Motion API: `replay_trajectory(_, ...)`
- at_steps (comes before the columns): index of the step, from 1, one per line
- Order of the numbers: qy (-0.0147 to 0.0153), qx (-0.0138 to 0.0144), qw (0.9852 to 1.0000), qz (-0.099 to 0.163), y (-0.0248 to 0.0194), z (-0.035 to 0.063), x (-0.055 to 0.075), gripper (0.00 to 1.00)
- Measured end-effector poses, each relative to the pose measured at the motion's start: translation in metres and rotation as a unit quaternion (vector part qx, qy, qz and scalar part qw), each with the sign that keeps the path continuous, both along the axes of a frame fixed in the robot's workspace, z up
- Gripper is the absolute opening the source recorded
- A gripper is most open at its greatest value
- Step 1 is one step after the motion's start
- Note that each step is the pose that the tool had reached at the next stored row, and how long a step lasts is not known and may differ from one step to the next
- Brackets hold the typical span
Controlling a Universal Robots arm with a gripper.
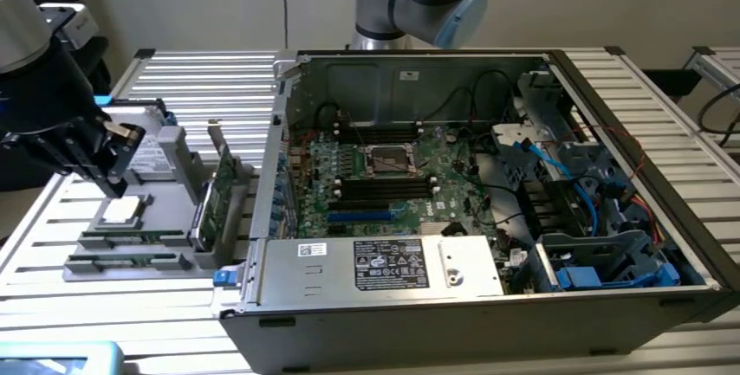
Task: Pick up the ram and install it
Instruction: 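Reach for the ram, then pick up the ram and move it above insertion slot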
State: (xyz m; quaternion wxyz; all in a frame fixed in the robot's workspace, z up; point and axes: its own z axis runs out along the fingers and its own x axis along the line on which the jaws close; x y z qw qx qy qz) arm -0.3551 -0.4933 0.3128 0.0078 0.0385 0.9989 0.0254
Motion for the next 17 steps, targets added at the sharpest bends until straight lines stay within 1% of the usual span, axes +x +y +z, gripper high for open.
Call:
replay_trajectory(3, 0.0, 0.0, 1.0, 0.0, -0.0001, -0.002, -0.0099, 0.11)
replay_trajectory(5, 0.0001, 0.0002, 1.0, 0.0, -0.0001, -0.0023, -0.0129, 0.11)
replay_trajectory(17, 0.0001, 0.0003, 1.0, 0.0, -0.0001, -0.0023, -0.013, 0.11)
